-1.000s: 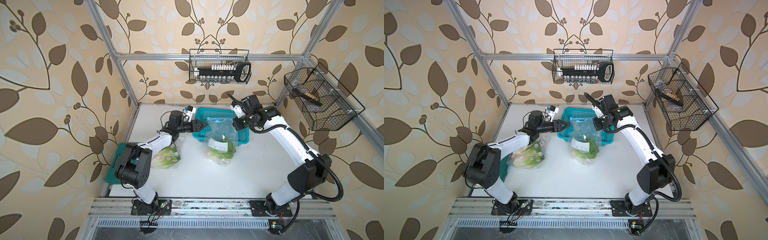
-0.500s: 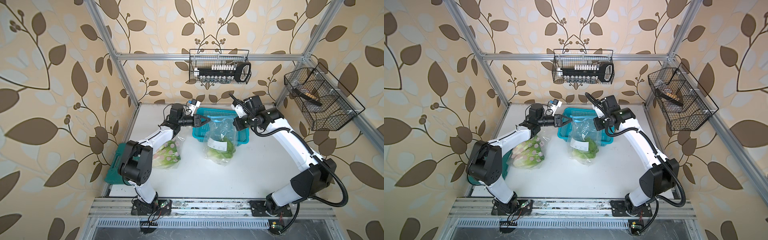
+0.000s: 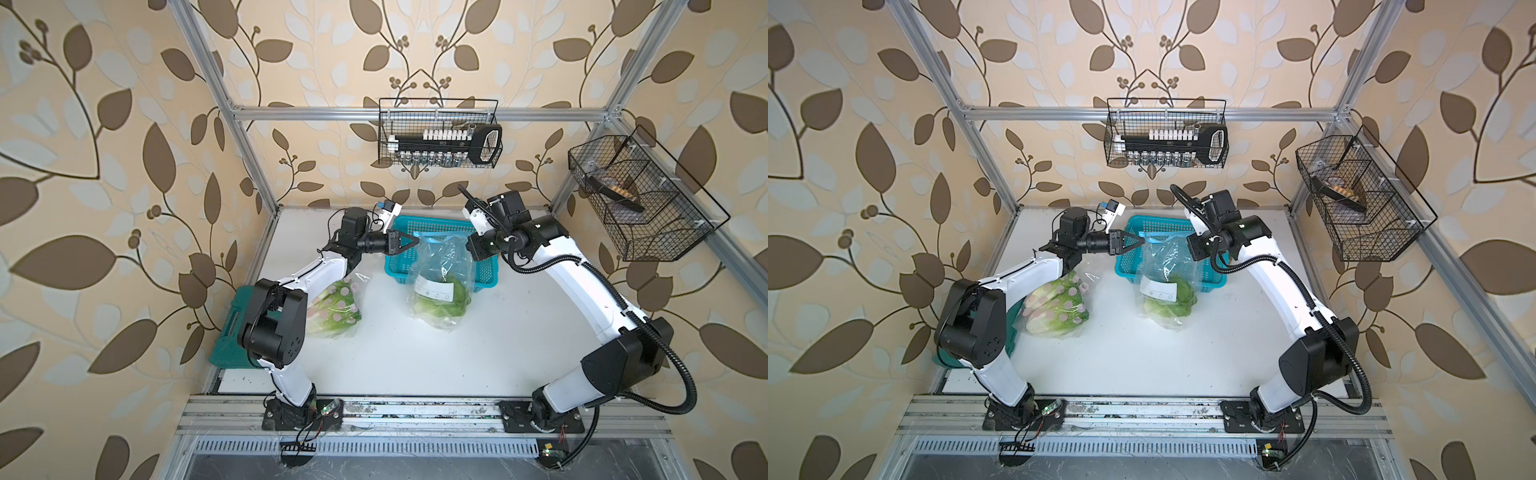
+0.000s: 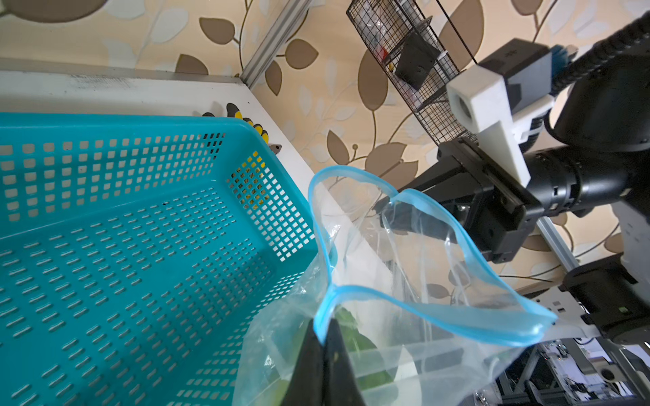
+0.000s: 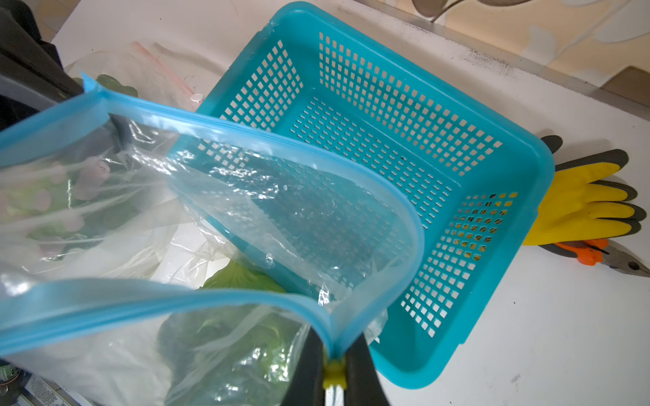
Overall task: Put the chinese cabbages into a zipper bag and zip it
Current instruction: Adjust the zipper food storage bag at the center of the board.
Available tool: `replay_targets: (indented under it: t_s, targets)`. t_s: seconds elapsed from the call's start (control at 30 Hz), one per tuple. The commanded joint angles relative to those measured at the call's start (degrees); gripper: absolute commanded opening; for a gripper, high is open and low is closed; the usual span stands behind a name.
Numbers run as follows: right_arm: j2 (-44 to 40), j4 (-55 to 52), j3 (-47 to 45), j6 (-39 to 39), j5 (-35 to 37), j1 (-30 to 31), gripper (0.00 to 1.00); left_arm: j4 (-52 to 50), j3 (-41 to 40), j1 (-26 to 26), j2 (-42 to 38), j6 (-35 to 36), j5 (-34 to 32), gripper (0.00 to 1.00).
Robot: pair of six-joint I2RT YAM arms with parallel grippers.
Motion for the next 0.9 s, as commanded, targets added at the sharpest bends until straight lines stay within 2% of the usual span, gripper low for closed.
replay_targets:
  t_s: [0.0,0.13,0.3,0.43,0.57,0.77,0.87]
  targets:
    - [-5.54,1.58,-0.6,-1.08,-3.29,-0.13,0.0,-2.44,-2.33,0.24,-9.75,4.3,-3.74,0.0]
    - [-11.17,3.0,-2.31,-2.38,-8.71,-0.24,0.0,-5.89,-6.01,1.37,-18.63,4.7,-9.11,0.0]
    - [-17.55,0.72,-4.01,-7.44,-16.17,-0.25,0.0,-14.4,-7.12,2.64,-28.75,6.92,-11.48,0.0]
    - [-19.05,-3.03,-4.36,-12.14,-21.42,-0.12,0.0,-23.3,-8.49,2.66,-35.43,11.0,-11.91,0.0]
    - [-18.83,-5.0,-4.75,-15.64,-19.97,0.44,0.0,-25.35,-12.04,3.5,-41.27,12.59,-15.76,0.0]
    - [-14.48,-1.38,-9.77,-16.75,-14.63,1.03,0.0,-29.16,-11.28,4.15,-36.7,10.19,-27.56,0.0]
    - [-13.07,-1.38,-9.54,-17.79,-12.65,1.1,0.0,-28.43,-11.41,4.89,-37.25,10.82,-29.41,0.0]
